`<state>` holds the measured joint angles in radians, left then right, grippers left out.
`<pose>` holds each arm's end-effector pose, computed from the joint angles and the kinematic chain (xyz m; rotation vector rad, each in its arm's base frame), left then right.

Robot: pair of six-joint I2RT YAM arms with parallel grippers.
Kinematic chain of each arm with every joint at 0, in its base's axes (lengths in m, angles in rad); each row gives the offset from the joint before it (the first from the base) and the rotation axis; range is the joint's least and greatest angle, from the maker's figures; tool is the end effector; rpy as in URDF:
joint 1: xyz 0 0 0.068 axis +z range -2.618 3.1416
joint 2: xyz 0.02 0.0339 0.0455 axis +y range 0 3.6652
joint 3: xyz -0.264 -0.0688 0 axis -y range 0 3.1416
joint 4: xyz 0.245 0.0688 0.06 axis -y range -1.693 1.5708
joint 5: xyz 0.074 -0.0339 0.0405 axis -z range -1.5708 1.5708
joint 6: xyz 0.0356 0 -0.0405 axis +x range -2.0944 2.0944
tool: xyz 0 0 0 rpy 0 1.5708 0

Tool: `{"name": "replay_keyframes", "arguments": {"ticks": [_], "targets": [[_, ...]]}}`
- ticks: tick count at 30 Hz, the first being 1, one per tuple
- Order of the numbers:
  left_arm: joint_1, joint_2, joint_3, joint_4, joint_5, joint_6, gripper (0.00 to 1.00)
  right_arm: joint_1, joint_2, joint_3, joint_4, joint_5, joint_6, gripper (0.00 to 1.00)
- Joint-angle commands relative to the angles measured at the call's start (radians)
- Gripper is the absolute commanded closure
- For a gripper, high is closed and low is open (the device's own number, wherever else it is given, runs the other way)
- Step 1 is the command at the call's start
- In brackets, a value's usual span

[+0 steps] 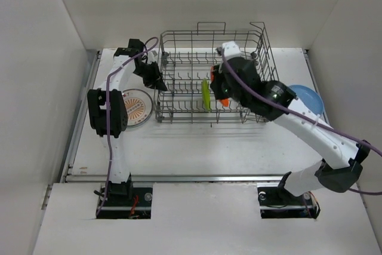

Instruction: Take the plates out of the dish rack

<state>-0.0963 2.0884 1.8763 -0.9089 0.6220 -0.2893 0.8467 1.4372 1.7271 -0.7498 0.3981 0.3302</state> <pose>0.4435 -0.0637 0.2573 -0.0617 2.6709 -0.9574 0.2079 0.2142 0.4553 -0.2679 1.9917 0.3524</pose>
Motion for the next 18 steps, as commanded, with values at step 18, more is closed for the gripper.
{"name": "replay_keyframes", "arguments": {"ticks": [18], "targets": [[0.012,0.001,0.061,-0.047,-0.05,-0.047,1.0,0.532,0.486,-0.151,-0.298,0.297,0.277,0.87]]}}
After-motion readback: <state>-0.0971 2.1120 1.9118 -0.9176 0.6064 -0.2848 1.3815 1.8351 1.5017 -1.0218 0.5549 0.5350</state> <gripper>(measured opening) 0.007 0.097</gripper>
